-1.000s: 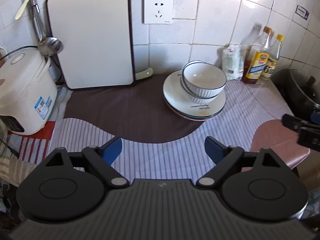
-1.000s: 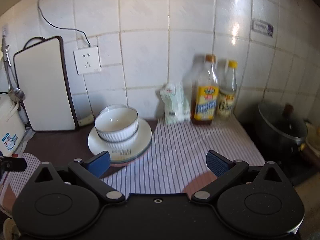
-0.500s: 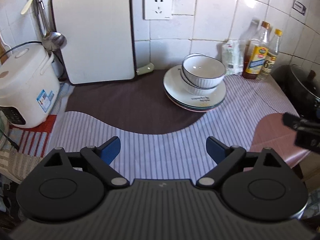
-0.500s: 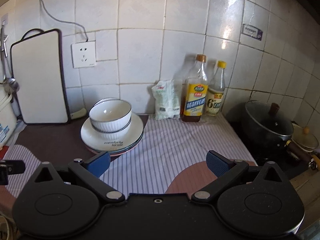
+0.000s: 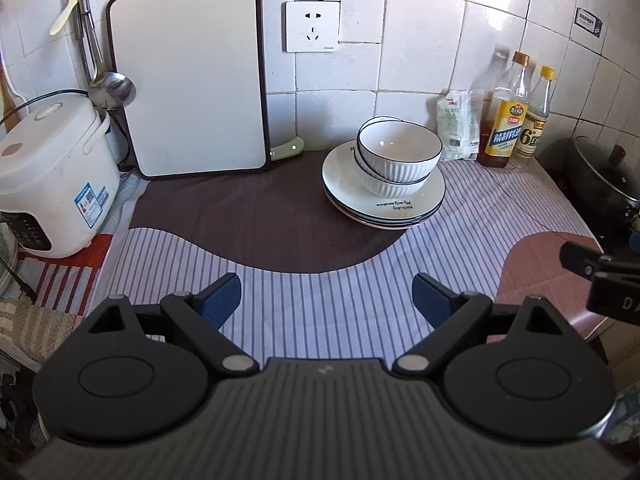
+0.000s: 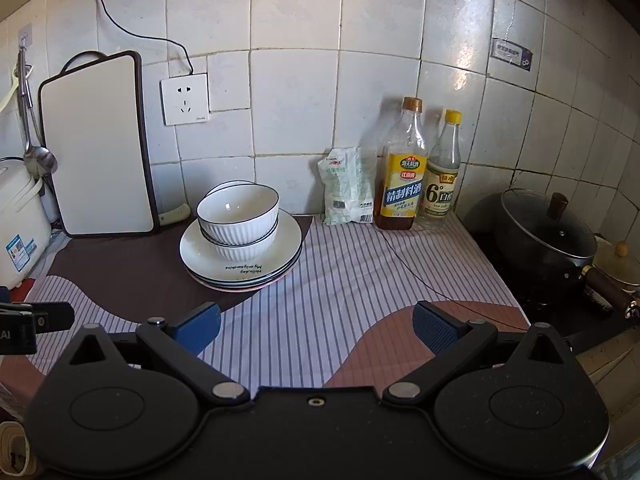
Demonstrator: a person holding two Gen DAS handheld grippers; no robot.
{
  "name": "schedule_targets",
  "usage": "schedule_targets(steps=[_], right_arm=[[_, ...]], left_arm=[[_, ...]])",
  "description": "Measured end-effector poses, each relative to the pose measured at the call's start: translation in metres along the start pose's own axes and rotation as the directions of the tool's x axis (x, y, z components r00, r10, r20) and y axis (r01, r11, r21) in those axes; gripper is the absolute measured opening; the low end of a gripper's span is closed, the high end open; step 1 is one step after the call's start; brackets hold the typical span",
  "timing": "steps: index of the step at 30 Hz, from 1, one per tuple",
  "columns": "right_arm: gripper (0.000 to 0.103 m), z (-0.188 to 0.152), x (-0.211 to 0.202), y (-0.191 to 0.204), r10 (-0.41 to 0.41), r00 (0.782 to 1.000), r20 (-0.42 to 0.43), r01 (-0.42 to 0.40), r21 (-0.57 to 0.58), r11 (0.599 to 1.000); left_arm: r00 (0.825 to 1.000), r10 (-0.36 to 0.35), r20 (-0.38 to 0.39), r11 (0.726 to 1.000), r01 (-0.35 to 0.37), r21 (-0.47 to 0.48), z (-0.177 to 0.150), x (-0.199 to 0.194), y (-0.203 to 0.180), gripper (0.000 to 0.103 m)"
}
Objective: Organize plates and bowls
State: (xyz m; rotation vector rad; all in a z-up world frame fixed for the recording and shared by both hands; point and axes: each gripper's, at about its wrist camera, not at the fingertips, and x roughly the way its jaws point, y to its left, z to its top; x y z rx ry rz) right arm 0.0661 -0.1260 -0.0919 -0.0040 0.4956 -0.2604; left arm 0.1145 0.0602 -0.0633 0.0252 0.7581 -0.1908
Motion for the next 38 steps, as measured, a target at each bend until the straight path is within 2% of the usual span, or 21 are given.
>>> schedule_targets(steps=[5,12,22,28,38], right_arm=[[0.103,-0.007,-0.003,0.0,-0.009,1.0,0.029,0.009,-0.012,1.0],[0.103,-0.016,0.001,0.001,-0.044,0.999,0.003,0.044,-0.023,0.999],[0.103,-0.016,0.0,-0.001,-0.022,1.0,0.002,0.022,-0.002,1.0],[0.103,-0.017,0.001,-0.002,-0.019,1.0,-0.002,0.019,0.002,1.0],[0.103,-0.017,0.001,-0.001,-0.016,1.0,-0.001,0.016,0.004,1.0]], left_arm=[[1.0,0.014,0.014,0.999,-0.014,0.036,-0.005,0.0,-0.004,0.093],[1.0,-0.009,0.028,0.998,0.007,0.058,-0.01,-0.003,-0.006,0.093],[1.0,0.002,0.028,1.0,-0.002,-0.012,-0.008,-0.003,0.0,0.094],[0.999,0.025,0.034,1.0,-0.025,-0.005,-0.01,-0.002,0.0,0.098],[0.999,0.027,0.03,1.0,-0.027,0.004,-0.01,-0.003,0.0,0.098]])
